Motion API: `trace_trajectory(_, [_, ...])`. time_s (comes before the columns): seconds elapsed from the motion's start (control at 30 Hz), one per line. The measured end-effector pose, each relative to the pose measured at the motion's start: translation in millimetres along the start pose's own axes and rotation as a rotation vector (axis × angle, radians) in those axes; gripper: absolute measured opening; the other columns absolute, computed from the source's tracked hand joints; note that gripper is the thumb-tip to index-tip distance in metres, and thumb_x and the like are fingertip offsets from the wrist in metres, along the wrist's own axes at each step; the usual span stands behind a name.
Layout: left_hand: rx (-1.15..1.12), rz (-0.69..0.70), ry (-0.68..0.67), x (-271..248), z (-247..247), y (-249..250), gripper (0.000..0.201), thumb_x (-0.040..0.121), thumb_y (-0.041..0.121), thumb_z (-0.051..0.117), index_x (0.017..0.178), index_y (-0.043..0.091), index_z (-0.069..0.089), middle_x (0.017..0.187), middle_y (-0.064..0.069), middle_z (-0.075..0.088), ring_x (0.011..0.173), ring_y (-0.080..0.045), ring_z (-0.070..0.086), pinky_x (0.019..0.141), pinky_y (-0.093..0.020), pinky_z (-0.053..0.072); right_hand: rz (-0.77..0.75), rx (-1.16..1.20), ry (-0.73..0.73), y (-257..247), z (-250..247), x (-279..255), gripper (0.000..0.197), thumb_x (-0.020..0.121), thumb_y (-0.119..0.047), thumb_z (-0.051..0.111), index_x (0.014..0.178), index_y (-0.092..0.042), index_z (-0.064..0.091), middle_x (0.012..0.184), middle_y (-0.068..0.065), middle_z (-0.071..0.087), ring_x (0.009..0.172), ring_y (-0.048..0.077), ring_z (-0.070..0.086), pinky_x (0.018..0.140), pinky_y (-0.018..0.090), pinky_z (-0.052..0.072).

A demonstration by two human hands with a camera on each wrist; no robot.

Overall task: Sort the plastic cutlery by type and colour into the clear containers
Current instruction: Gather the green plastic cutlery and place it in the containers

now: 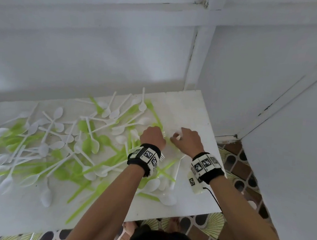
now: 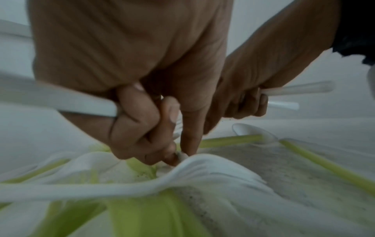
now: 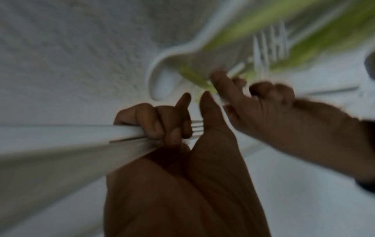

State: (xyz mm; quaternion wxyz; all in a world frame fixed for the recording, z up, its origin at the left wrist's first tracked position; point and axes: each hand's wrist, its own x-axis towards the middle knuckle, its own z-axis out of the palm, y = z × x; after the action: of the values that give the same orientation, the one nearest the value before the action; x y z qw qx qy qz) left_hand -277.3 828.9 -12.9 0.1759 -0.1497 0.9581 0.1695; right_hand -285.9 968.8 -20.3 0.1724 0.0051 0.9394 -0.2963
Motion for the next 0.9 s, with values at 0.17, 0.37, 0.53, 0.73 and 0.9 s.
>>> trace_trajectory(0.17, [-0.137,-0.034,-0.069,1,-2,-3,0.029,0.081,0.029,0.071,0.099,0.008,0.060,0.111,-0.013,0.064,0.106,-0.035,0.063,0.083,-0.039,0.055,-0.066,-0.198,-0.079,1,5,-1,0.033,0.086,-0.034,0.072,0.103,-0.006,0.066,0.106,0.015,0.066,0.107,0.035,0.061,0.075,0.035,0.046])
trace_trajectory(0.37, [-0.276,-0.020,-0.114,9,-16,-16,0.040,0.075,0.038,0.081,0.096,0.009,0.064,0.102,-0.013,0.068,0.101,-0.033,0.064,0.075,-0.031,0.049,-0.068,-0.118,-0.067,15,-19,19,0.029,0.075,-0.041,0.082,0.084,-0.017,0.068,0.088,0.010,0.066,0.091,0.032,0.064,0.069,0.031,0.043])
trace_trajectory(0.53, [-0.486,0.021,0.004,12,-40,-29,0.034,0.082,0.035,0.076,0.088,0.003,0.068,0.088,-0.013,0.068,0.087,-0.031,0.065,0.078,-0.037,0.052,-0.090,-0.142,-0.058,15,-43,22,0.046,0.078,-0.045,0.082,0.109,-0.013,0.069,0.097,0.011,0.068,0.101,0.032,0.063,0.072,0.030,0.038])
trace_trajectory(0.73, [-0.674,0.019,0.276,1,-71,-53,0.027,0.085,0.028,0.067,0.074,0.004,0.059,0.065,0.002,0.061,0.065,-0.018,0.055,0.065,-0.030,0.042,-0.214,-0.097,-0.122,-25,-14,-18,0.049,0.085,-0.059,0.070,0.104,-0.014,0.064,0.103,0.007,0.068,0.110,0.027,0.056,0.083,0.037,0.044])
trace_trajectory(0.9, [-0.655,0.026,0.219,-19,-92,-74,0.024,0.084,0.025,0.059,0.079,0.003,0.066,0.066,-0.002,0.073,0.060,-0.011,0.057,0.068,-0.031,0.046,-0.246,-0.318,-0.255,-40,30,-30,0.060,0.082,-0.065,0.070,0.110,-0.012,0.063,0.115,0.013,0.062,0.110,0.031,0.059,0.081,0.034,0.044])
